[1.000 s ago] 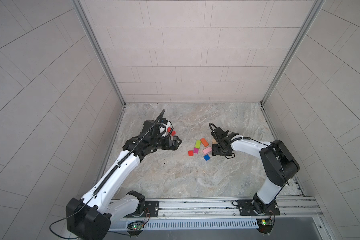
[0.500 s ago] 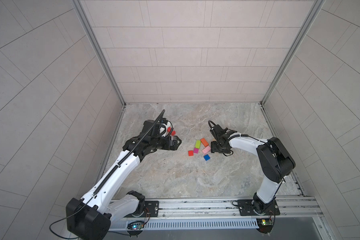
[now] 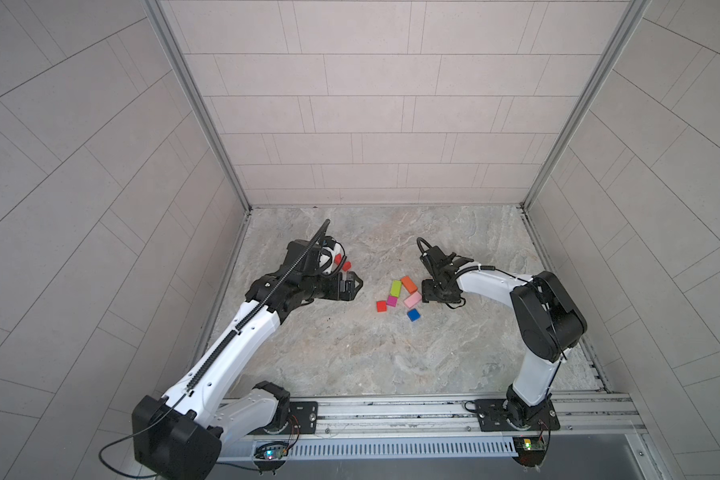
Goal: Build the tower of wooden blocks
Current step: 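Push the plank with the right gripper against the two other planks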
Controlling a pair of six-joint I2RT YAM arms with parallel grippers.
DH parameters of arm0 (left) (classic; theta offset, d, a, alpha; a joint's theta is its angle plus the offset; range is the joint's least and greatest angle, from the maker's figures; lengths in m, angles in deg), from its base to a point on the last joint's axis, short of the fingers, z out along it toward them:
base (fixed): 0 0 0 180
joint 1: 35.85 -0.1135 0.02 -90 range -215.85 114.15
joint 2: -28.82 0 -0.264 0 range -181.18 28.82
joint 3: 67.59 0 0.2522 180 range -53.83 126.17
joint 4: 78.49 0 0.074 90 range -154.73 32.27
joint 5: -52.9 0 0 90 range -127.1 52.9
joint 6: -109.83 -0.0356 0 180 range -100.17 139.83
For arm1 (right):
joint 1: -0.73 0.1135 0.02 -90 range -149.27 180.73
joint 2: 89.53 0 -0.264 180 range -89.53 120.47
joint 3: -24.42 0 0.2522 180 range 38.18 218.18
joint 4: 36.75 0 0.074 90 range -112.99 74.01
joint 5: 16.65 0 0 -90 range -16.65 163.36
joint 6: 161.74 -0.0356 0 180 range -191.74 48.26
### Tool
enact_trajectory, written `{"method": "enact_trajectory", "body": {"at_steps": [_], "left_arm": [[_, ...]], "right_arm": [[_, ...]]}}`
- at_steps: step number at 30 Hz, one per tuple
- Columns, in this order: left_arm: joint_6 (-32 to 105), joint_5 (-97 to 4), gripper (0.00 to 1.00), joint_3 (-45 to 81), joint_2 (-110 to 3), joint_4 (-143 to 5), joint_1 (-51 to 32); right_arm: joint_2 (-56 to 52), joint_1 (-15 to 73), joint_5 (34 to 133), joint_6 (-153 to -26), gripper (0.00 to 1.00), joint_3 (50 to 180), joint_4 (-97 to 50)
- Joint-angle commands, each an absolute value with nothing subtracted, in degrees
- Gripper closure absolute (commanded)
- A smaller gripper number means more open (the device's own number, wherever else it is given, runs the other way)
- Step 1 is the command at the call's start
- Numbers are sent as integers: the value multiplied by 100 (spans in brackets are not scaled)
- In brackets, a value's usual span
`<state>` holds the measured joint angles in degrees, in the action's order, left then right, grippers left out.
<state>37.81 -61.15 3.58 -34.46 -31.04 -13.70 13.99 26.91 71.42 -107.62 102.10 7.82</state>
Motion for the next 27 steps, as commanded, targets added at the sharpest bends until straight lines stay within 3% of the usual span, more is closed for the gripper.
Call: {"method": "enact_trajectory", "body": {"at_steps": [1, 27], "left_arm": [[3705, -6129, 1, 301, -3373, -3162, -1406], [3666, -6101, 1, 289, -3326, -3168, -1406]], "right_arm": [[1642, 2649, 7028, -10725, 35, 10240, 777], [1759, 2552, 6867, -10668, 34, 10318, 733]]}}
